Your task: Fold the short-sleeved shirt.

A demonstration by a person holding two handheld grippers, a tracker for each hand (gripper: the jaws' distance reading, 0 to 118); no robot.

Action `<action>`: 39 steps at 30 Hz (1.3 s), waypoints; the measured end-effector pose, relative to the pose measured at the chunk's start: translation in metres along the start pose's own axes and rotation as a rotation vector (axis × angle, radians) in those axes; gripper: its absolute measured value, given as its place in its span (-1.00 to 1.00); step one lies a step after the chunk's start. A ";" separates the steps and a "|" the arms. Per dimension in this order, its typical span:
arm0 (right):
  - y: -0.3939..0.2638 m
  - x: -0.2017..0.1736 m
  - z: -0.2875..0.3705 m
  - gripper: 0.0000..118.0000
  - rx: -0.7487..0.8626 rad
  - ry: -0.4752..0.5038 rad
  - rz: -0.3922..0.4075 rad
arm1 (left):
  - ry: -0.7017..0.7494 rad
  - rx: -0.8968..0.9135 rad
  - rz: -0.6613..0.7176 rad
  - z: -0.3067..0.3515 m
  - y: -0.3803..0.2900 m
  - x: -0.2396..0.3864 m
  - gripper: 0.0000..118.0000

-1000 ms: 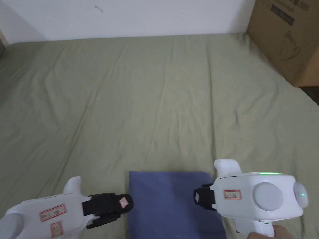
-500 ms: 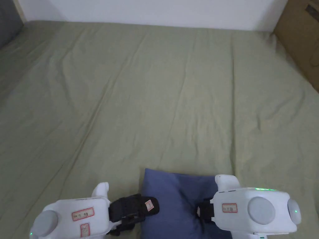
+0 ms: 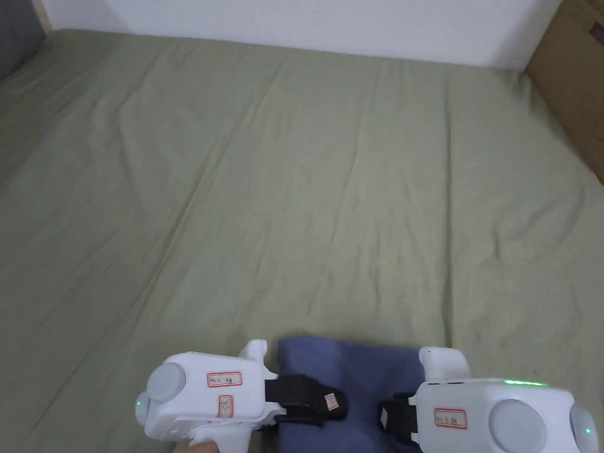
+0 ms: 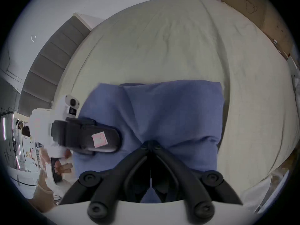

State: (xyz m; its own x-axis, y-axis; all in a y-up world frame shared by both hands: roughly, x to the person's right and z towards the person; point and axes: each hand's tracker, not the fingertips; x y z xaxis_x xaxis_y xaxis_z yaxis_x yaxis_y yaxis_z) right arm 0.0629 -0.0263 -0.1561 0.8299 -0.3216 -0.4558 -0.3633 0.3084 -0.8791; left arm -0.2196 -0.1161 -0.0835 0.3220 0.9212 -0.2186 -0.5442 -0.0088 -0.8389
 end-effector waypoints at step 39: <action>-0.010 -0.039 -0.006 -1.00 -0.005 0.005 0.062 | 1.033 0.465 -0.365 0.311 0.055 0.049 -1.00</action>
State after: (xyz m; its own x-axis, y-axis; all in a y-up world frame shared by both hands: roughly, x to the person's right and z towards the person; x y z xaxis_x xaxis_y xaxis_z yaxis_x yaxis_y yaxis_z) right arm 0.0317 -0.0220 -0.1307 0.8038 -0.3063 -0.5100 -0.4161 0.3232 -0.8499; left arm -0.4748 0.0501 0.0149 0.8718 0.0885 -0.4817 -0.4514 0.5272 -0.7200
